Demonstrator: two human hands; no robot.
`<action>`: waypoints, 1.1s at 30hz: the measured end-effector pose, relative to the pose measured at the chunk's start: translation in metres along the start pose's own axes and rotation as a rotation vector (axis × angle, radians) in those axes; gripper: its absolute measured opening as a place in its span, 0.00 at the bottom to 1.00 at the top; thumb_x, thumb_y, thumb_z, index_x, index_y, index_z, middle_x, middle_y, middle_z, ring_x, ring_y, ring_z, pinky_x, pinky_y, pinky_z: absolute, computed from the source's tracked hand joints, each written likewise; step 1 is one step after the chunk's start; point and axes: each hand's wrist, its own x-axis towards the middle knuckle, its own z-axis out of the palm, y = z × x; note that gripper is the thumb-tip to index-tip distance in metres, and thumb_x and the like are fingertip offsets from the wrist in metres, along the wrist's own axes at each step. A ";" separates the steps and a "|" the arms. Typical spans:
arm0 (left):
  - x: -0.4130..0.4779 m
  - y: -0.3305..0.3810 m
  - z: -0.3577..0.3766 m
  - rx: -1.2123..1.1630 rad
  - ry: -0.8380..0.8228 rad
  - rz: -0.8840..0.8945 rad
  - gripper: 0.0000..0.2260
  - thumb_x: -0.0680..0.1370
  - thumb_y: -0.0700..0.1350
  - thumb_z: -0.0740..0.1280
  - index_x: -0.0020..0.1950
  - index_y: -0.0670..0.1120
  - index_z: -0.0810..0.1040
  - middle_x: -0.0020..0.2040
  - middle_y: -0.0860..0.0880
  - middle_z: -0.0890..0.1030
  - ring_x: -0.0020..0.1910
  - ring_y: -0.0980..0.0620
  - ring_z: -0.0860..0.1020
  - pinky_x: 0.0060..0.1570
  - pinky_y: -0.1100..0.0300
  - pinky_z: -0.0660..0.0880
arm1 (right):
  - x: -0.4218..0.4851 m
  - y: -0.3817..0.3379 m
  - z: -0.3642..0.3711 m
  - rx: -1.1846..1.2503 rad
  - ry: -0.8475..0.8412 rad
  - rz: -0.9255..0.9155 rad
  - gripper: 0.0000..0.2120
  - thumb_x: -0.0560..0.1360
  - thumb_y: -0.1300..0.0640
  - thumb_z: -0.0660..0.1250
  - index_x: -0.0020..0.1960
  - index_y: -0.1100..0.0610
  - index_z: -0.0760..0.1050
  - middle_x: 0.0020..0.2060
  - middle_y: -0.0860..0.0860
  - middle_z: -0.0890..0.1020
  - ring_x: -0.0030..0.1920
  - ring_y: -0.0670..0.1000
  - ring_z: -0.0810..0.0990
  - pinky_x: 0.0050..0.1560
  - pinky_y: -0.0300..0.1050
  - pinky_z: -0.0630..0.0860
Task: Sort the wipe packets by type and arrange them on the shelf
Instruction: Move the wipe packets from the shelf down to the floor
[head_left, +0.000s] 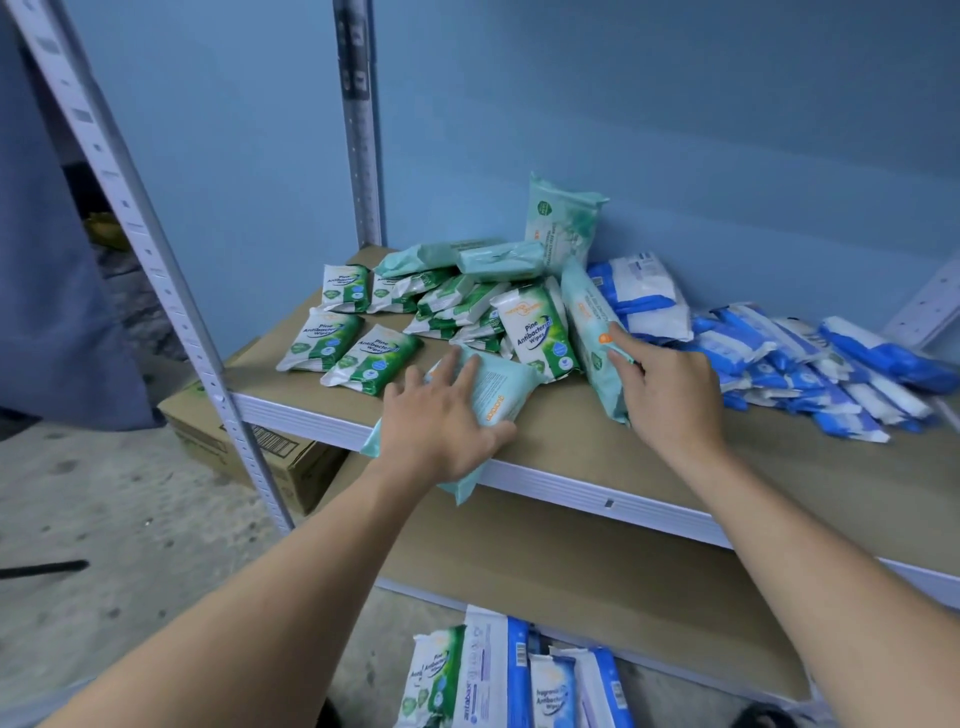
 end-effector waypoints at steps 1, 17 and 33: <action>0.000 0.000 0.000 -0.001 -0.001 -0.002 0.42 0.69 0.74 0.51 0.80 0.58 0.53 0.81 0.55 0.54 0.72 0.39 0.63 0.67 0.43 0.63 | -0.005 0.004 -0.007 -0.003 0.002 -0.009 0.16 0.81 0.49 0.65 0.68 0.46 0.77 0.36 0.59 0.83 0.36 0.60 0.78 0.36 0.49 0.75; -0.001 0.002 -0.002 -0.019 -0.027 -0.021 0.42 0.68 0.74 0.52 0.80 0.59 0.52 0.81 0.57 0.53 0.72 0.40 0.63 0.66 0.43 0.65 | -0.080 -0.002 -0.056 0.154 -0.373 -0.007 0.28 0.79 0.34 0.57 0.77 0.39 0.61 0.71 0.44 0.73 0.70 0.47 0.70 0.66 0.45 0.69; -0.001 0.004 -0.004 -0.009 -0.047 -0.036 0.44 0.69 0.74 0.59 0.81 0.59 0.50 0.82 0.57 0.50 0.74 0.41 0.62 0.68 0.44 0.63 | -0.028 -0.025 0.018 -0.246 -0.428 0.458 0.45 0.70 0.33 0.61 0.81 0.44 0.49 0.79 0.59 0.52 0.71 0.65 0.60 0.68 0.58 0.60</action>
